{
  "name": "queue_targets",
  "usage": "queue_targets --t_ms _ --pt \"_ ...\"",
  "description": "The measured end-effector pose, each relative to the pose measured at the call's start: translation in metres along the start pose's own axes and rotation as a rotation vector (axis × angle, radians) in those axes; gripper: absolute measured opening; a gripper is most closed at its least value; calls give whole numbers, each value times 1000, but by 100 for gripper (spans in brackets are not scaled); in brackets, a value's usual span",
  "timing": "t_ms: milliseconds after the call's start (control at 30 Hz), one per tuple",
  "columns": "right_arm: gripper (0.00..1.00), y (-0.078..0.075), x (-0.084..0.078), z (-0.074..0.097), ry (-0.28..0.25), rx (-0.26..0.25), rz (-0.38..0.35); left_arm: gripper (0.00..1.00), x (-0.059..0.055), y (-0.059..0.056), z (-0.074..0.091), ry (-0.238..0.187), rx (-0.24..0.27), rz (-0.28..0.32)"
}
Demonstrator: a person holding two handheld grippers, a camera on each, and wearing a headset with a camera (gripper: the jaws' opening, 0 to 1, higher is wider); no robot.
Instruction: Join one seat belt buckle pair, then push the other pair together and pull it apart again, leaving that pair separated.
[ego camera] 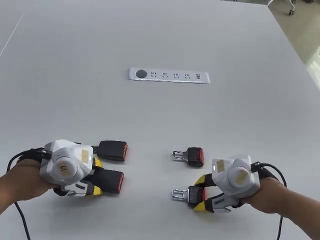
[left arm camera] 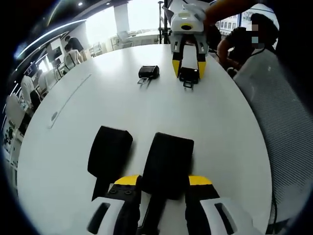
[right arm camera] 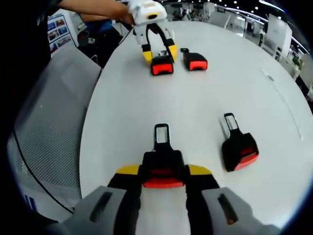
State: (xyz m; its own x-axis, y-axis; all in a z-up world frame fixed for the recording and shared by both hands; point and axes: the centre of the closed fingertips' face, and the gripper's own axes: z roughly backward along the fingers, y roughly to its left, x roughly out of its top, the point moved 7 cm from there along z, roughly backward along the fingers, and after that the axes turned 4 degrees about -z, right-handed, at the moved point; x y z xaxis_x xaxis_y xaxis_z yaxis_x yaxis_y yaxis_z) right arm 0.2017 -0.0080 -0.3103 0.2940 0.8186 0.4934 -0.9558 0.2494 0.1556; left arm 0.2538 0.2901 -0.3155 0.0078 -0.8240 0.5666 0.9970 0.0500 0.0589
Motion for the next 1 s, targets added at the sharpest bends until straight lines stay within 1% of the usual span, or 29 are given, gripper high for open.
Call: queue_targets --t_ms 100,267,400,600,800,867,1000 --pt "35 0 1 0 19 -3 -1 35 0 -1 0 8 5 28" --pt "34 -1 4 0 52 0 7 35 1 -2 0 20 -2 6" --pt "34 -2 5 -1 68 3 4 35 2 -2 0 22 -4 7" --pt "34 -3 8 -3 73 5 1 35 2 -2 -1 26 -17 -2" --pt "34 -5 17 -8 79 -3 2 35 3 -3 -1 32 -29 -5" --pt "34 -5 21 -11 82 -5 14 35 3 -3 -1 38 -30 -5" --pt "34 -4 31 -16 83 3 27 35 4 -3 -1 46 -29 -7"
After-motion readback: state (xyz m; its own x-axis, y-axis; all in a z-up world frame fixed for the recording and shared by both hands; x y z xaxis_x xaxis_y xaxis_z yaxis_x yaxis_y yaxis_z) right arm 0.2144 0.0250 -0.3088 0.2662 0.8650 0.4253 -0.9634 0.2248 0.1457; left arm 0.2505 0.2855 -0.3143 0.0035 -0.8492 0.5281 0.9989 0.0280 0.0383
